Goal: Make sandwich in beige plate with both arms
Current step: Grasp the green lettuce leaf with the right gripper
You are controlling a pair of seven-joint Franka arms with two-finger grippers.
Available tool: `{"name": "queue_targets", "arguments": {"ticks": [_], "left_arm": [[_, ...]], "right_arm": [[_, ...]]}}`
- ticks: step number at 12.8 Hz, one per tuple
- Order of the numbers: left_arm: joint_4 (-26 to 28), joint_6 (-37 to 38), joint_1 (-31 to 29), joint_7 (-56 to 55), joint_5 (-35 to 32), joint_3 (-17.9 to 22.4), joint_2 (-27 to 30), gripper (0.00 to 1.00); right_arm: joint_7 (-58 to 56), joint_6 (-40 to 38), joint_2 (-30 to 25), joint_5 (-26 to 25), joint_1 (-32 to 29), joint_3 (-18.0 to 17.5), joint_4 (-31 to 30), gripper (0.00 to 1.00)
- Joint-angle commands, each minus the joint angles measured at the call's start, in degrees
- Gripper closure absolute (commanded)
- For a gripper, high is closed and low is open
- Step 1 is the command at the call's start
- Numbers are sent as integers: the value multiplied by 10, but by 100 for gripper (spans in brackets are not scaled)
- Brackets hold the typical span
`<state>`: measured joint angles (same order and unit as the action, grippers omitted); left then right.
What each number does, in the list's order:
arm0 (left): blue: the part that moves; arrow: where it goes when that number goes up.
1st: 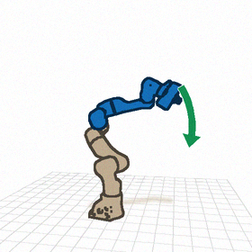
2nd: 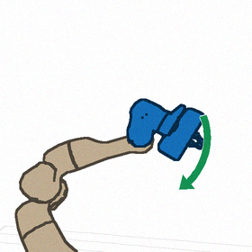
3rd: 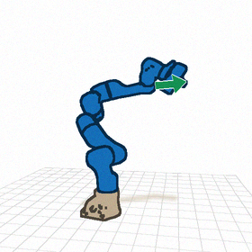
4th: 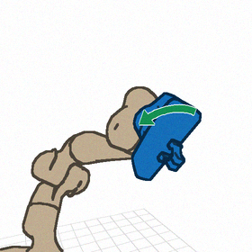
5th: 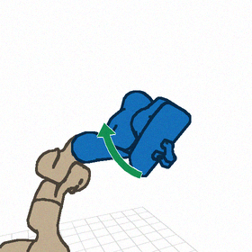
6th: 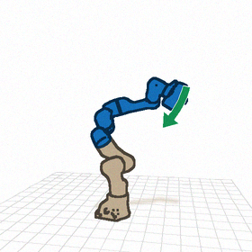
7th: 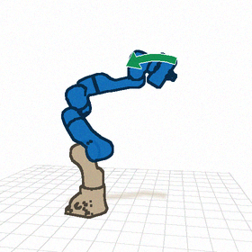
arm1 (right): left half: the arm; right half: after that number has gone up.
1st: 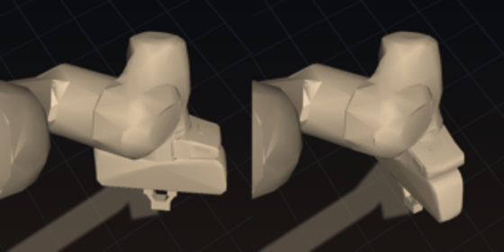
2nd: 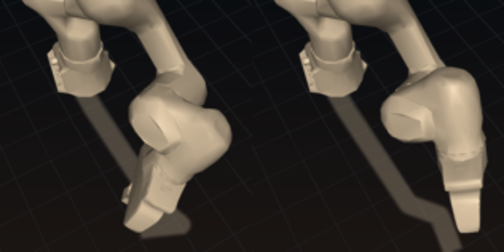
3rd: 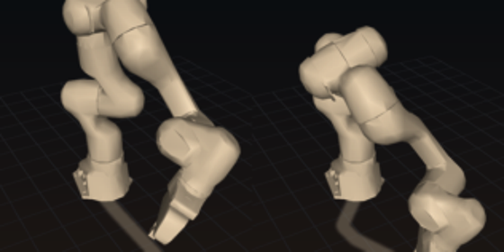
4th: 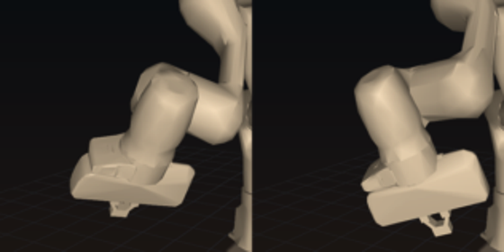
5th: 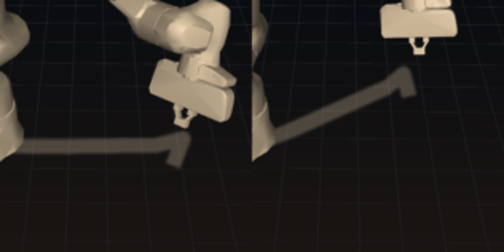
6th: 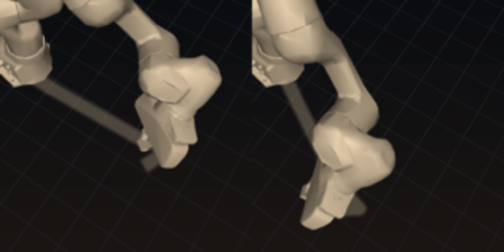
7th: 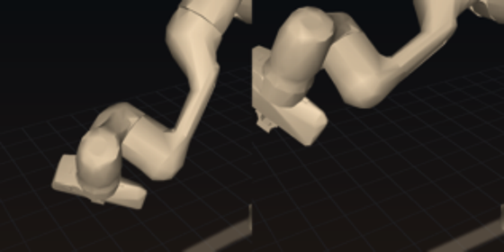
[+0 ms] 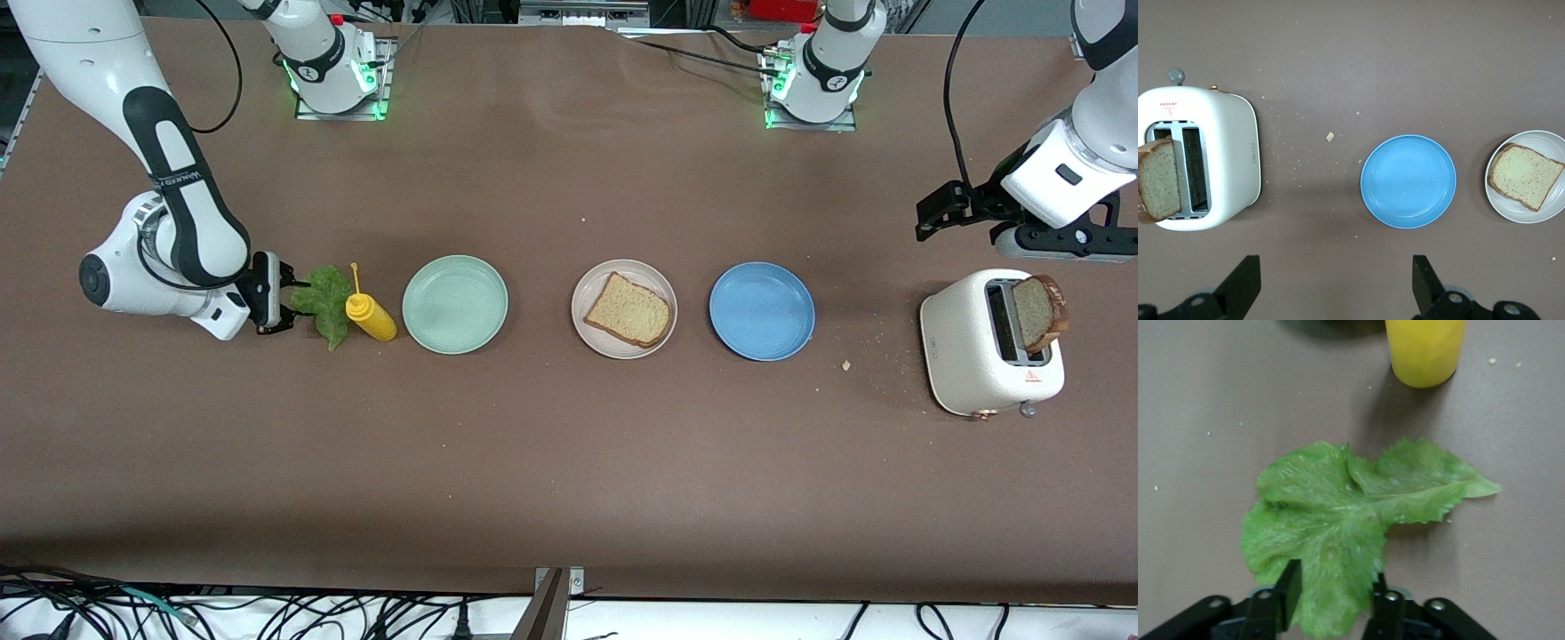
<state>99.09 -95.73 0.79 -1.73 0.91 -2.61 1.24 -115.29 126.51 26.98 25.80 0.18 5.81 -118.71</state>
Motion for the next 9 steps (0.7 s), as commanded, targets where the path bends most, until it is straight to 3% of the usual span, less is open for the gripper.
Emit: {"name": "queue_targets", "arguments": {"ticks": [1,4,6,9], "left_arm": [[-11,9,-4,8,7,-2,-4,0],[-11,9,-4,8,7,-1,-4,0],[-10,9,-4,9,7,-1,-4,0],[-10,12,-4,8,6,-1,-4,0]], "right_arm": [[-8,6,-30,-8,3,-1,-11,100],[8,6,-65,-29,3,-4,1,100],[52,-13,-95,-74,3,-4,14,100],[88,-129,-114,-74,2,-4,62,100]]}}
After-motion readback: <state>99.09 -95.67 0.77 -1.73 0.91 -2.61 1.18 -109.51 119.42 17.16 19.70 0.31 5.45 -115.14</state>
